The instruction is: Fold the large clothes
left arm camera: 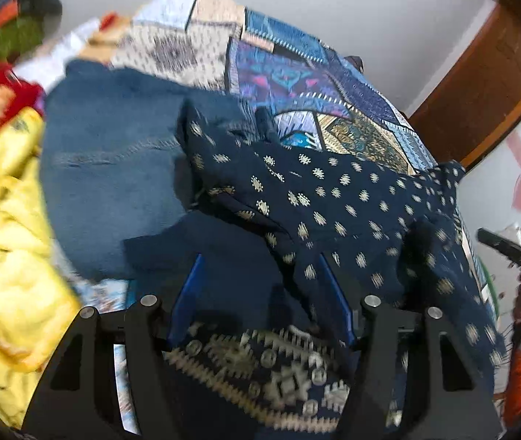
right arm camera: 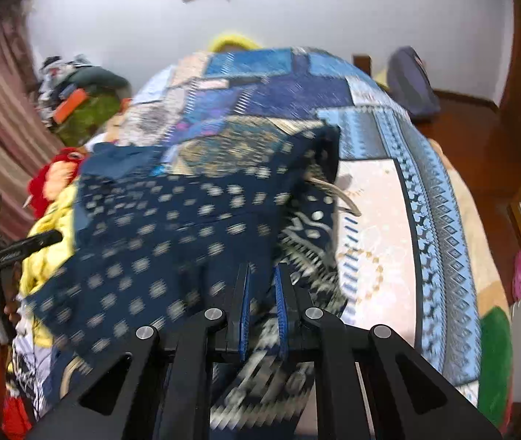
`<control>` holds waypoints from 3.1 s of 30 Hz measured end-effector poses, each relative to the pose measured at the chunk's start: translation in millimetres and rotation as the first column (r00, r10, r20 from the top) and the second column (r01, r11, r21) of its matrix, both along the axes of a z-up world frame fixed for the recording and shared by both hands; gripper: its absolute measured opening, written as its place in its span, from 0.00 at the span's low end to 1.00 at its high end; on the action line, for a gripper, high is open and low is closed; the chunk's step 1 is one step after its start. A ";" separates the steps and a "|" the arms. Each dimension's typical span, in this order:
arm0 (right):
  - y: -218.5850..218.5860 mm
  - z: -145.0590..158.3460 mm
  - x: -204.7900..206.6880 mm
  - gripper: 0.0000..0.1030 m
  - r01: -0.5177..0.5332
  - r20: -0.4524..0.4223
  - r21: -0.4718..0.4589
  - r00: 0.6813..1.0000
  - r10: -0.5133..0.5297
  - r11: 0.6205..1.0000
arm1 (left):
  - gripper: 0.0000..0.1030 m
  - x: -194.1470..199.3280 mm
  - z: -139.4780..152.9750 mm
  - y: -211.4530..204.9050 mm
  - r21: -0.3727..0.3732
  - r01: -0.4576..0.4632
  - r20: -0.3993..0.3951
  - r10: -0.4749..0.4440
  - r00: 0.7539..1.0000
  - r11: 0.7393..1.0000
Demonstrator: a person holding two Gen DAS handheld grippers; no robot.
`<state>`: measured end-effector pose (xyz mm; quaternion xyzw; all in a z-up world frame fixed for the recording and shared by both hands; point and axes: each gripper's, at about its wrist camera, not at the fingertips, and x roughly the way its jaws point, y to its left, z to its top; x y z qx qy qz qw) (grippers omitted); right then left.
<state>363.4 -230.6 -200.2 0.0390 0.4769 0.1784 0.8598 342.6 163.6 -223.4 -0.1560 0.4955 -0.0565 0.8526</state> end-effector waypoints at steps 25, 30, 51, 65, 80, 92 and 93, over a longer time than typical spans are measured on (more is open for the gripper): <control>9.6 -48.8 147.7 0.09 0.091 0.021 -0.055 0.996 -0.090 0.994 | 0.31 136.8 -15.8 4.5 0.218 -0.084 0.012 0.083 0.996 0.972; 23.3 -4.4 100.5 0.09 -0.022 0.132 -0.099 0.991 0.035 0.995 | 0.52 97.3 19.8 -10.7 0.259 -0.038 0.093 0.014 0.996 0.965; 101.4 -58.5 -27.0 0.09 -0.338 -0.037 -0.267 0.939 0.341 0.902 | 0.83 -4.3 -44.9 -65.4 0.235 0.162 -0.039 -0.158 0.987 0.958; -3.3 -44.9 -57.5 1.00 0.035 0.088 -0.455 0.996 0.006 0.890 | 0.88 -19.2 -47.3 -52.3 0.210 0.097 -0.051 -0.088 0.995 0.973; -40.0 0.9 -133.0 1.00 0.054 0.005 -0.044 0.999 -0.054 0.998 | 0.88 -96.7 -10.5 4.1 0.248 0.021 -0.037 -0.012 0.999 0.968; -7.7 -29.8 -166.9 0.58 -0.008 -0.092 0.096 0.996 0.017 0.995 | 0.88 -164.6 -80.1 17.4 0.011 0.019 -0.231 -0.016 0.973 1.000; -6.3 -30.2 -166.7 0.53 -0.012 -0.092 0.091 0.996 0.020 0.996 | 0.88 -168.0 -82.5 14.9 0.001 0.012 -0.223 -0.011 0.975 1.000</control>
